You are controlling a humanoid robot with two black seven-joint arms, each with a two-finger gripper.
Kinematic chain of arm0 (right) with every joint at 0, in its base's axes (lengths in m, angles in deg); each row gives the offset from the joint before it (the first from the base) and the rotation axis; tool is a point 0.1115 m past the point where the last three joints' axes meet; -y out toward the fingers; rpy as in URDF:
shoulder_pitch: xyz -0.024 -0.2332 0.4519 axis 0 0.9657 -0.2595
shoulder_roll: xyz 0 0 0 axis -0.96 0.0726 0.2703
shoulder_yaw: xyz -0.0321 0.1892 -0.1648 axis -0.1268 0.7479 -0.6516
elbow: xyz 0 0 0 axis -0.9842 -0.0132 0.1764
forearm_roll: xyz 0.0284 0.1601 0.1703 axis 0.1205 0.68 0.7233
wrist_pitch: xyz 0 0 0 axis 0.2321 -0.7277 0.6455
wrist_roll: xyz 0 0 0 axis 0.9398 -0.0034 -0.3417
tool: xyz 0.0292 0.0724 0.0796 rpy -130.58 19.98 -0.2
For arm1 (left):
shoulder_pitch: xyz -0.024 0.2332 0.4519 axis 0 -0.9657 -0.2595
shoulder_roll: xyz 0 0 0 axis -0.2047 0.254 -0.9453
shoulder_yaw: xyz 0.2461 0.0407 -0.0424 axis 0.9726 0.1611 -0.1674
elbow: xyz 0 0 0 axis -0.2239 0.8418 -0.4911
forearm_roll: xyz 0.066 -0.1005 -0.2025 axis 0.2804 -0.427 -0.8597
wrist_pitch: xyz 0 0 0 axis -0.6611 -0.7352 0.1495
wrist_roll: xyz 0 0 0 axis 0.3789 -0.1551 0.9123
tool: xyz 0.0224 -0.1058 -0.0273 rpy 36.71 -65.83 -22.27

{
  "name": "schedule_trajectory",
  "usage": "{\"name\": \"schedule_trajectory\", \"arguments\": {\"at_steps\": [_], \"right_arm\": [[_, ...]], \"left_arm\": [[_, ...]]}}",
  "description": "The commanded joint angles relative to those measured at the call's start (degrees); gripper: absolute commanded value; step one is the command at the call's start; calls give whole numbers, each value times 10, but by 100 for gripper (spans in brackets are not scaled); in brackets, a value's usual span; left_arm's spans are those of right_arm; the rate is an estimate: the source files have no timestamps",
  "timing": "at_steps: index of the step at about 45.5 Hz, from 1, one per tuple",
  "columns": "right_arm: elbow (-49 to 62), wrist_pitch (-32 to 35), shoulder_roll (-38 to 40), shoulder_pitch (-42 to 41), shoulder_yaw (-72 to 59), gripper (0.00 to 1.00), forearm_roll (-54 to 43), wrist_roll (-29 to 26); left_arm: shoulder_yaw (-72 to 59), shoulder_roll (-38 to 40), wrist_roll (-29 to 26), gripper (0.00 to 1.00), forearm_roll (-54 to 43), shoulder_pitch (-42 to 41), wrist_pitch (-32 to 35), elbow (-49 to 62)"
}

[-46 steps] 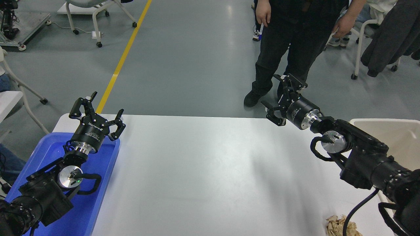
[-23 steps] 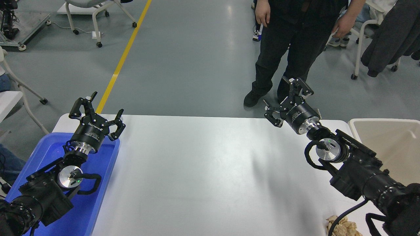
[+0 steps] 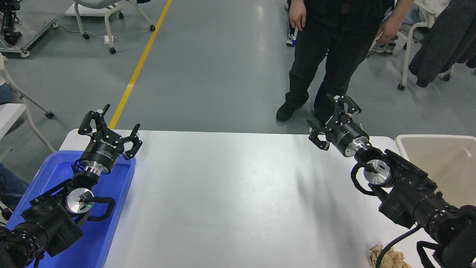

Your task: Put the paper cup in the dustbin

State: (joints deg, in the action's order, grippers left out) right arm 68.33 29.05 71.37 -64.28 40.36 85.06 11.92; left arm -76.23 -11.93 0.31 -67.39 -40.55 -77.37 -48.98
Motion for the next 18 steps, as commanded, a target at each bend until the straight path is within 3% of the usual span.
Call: {"name": "schedule_trajectory", "arguments": {"at_steps": [1, 18], "right_arm": [[2, -1, 9, 6, -2, 99, 1, 3], [-2, 0, 6, 34, 32, 99, 10, 4]], "left_arm": [[0, 0, 0, 100, 0, 0, 0, 0], [0, 0, 0, 100, 0, 0, 0, 0]]}}
